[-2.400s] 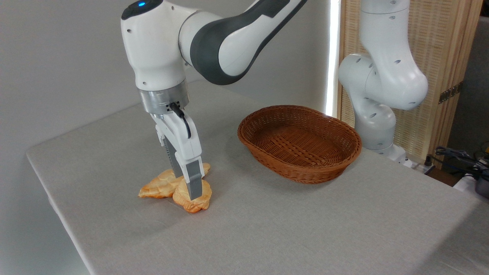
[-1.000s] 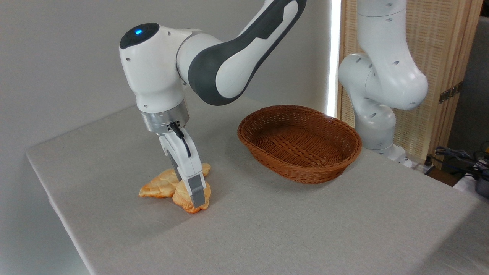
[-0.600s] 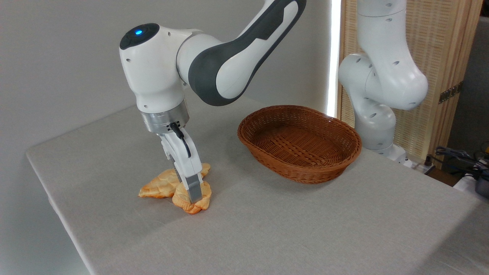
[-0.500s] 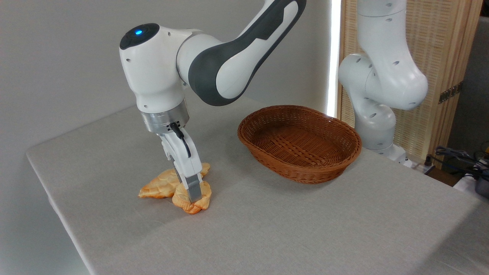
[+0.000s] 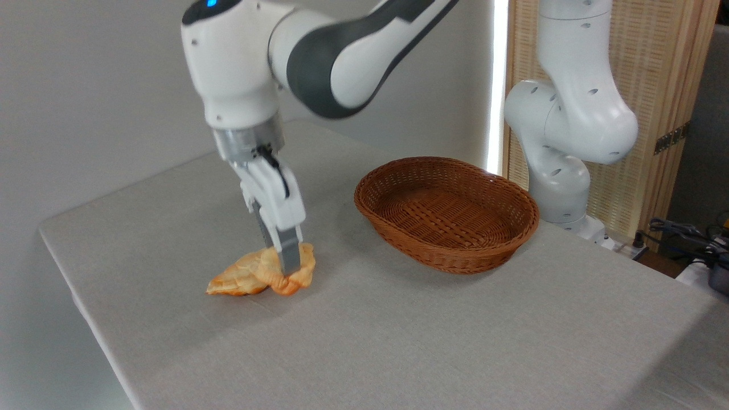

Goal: Put bread into the basket
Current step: 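Lift the gripped bread piece off the other piece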

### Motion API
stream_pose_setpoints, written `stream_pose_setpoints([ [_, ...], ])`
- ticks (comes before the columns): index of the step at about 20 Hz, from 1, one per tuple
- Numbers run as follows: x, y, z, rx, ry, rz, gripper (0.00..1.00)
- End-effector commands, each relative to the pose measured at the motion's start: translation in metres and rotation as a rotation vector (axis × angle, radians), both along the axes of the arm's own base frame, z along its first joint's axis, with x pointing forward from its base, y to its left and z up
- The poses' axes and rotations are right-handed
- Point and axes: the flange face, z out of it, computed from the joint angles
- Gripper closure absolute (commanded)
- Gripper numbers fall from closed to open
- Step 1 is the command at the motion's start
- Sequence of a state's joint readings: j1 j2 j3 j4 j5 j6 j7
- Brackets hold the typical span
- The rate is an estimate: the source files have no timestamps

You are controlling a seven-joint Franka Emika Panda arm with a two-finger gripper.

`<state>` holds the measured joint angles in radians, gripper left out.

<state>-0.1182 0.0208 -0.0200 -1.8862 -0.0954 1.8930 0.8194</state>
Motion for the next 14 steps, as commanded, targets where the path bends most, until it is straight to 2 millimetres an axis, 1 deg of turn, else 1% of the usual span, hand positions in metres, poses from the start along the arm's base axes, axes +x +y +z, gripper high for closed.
stream_pose_setpoints([
  [1,-0.025,-0.001,0.036,-0.012,0.013,0.061,0.52],
  [3,-0.041,-0.007,0.051,-0.015,0.042,0.056,0.52],
  [4,-0.048,-0.014,0.056,-0.017,0.050,0.054,0.51],
  [7,-0.068,-0.031,0.067,-0.016,0.080,0.084,0.51],
  [8,-0.076,-0.032,0.071,-0.017,0.076,0.083,0.50],
  [11,-0.111,-0.027,0.081,-0.019,0.056,0.082,0.49],
  [12,-0.123,-0.025,0.080,-0.017,0.060,0.087,0.49],
  [14,-0.149,-0.020,0.069,-0.004,0.103,0.093,0.48],
])
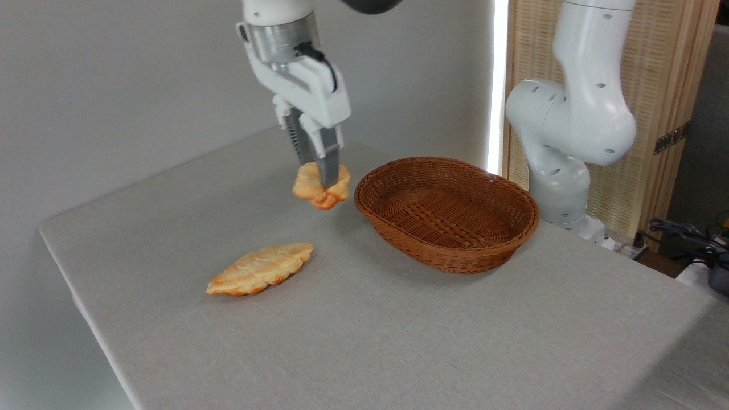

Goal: Put bread into the basket
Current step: 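Carry the bread piece over the wicker basket and lower it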

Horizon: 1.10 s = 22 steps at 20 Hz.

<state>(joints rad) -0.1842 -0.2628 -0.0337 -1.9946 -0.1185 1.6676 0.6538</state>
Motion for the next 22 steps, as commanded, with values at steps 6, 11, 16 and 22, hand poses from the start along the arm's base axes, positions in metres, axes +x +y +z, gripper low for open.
stream_pose_setpoints([
  [6,-0.079,0.012,-0.034,0.030,0.161,0.033,0.19],
  [11,-0.086,-0.003,-0.066,0.069,0.228,0.005,0.00],
  [16,-0.074,-0.005,-0.092,0.087,0.278,-0.003,0.00],
  [22,-0.068,-0.005,-0.103,0.101,0.298,-0.006,0.00],
])
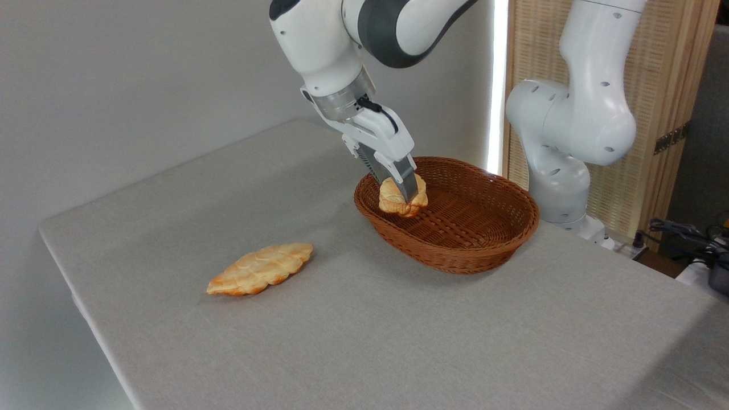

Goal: Put bread into the basket
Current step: 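Open the gripper to release the bread and raise it away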

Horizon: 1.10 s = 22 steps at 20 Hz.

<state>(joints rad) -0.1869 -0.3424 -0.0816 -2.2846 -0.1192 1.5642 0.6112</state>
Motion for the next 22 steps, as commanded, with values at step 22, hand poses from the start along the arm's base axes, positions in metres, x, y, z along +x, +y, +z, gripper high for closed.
stream_pose_setpoints([
  [22,0.130,0.023,0.098,-0.069,-0.465,0.104,0.00],
])
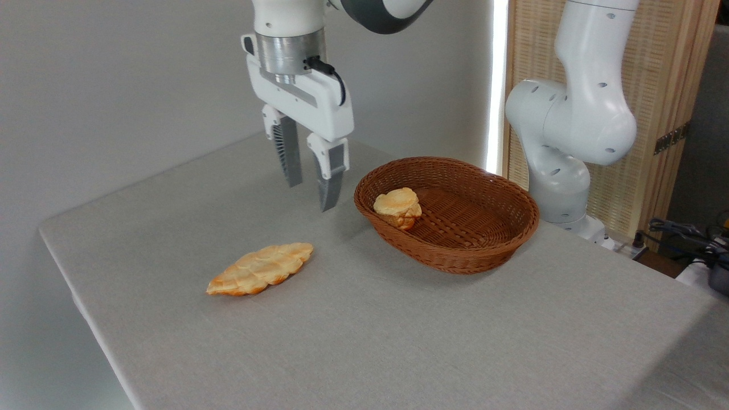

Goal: Put bread into the basket
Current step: 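Open the gripper to release the bread and raise it away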

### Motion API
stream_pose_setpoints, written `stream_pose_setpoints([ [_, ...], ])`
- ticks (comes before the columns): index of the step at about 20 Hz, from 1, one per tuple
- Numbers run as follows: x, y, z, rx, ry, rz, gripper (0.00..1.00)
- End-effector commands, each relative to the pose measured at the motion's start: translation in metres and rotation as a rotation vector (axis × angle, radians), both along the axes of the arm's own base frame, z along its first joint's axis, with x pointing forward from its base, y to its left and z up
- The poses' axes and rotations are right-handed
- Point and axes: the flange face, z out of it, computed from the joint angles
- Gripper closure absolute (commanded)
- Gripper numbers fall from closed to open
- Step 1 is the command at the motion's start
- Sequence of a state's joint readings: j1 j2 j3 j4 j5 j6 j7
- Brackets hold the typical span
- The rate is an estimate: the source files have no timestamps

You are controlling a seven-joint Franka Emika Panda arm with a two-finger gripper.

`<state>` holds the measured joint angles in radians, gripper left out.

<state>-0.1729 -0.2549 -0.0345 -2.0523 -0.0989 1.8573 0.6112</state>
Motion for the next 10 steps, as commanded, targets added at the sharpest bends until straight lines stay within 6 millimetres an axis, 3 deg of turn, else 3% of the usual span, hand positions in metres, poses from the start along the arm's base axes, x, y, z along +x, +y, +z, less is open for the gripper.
stream_pose_setpoints([
  [1,0.046,0.012,0.009,0.019,-0.037,0.037,0.00],
  [8,0.077,0.011,0.005,0.013,-0.065,0.051,0.00],
  [10,0.081,0.020,0.008,0.005,-0.085,0.070,0.00],
])
